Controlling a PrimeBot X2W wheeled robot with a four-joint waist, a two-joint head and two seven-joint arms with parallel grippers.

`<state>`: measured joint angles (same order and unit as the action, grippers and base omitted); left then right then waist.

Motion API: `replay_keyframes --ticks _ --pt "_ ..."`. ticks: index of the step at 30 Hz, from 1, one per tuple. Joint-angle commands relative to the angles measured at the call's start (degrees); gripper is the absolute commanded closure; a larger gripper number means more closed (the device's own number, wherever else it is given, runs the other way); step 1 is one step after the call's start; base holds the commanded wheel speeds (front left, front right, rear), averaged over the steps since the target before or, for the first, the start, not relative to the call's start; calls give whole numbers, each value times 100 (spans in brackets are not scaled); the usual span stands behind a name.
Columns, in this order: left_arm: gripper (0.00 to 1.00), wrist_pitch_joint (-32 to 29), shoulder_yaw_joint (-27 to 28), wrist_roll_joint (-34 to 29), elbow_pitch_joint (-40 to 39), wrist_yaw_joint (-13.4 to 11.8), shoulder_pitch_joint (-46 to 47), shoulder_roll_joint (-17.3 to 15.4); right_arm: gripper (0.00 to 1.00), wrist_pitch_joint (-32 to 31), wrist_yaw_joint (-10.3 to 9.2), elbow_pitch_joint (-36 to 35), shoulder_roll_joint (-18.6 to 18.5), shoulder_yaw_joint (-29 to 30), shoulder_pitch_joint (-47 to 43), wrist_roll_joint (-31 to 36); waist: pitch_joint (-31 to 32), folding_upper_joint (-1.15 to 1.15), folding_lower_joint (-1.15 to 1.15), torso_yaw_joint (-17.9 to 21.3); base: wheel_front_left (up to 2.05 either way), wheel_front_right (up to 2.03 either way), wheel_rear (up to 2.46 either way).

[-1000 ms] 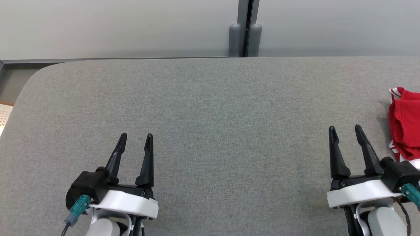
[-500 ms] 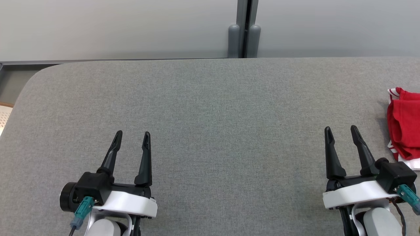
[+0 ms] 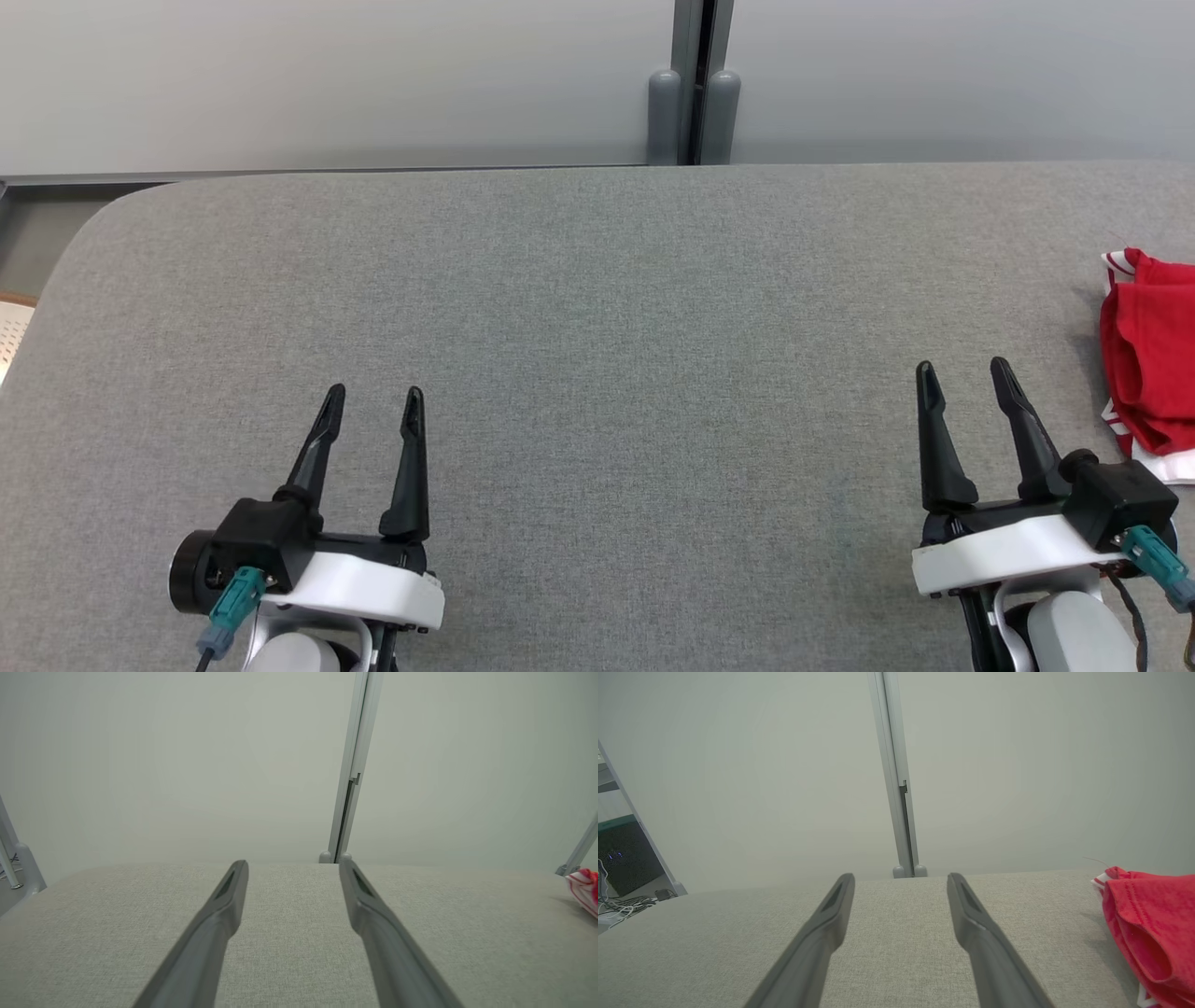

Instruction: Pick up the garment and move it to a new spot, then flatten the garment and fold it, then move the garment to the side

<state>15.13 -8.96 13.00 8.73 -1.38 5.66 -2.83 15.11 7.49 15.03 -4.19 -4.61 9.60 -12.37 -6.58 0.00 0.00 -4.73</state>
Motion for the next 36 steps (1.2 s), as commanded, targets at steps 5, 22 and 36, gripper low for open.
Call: replay_keyframes --ticks 5,22,36 --pt "0 -2 71 121 -24 150 -71 -21 0 3 0 -38 19 -36 -33 16 -9 0 0 12 0 0 0" --pt "100 -42 77 544 246 251 -192 22 100 -51 0 179 84 -14 -163 -239 22 0 0 20 0 0 0" --pt "100 -354 245 2032 312 371 -129 -74 100 -424 0 123 63 168 -188 -1726 93 0 0 72 0 0 0"
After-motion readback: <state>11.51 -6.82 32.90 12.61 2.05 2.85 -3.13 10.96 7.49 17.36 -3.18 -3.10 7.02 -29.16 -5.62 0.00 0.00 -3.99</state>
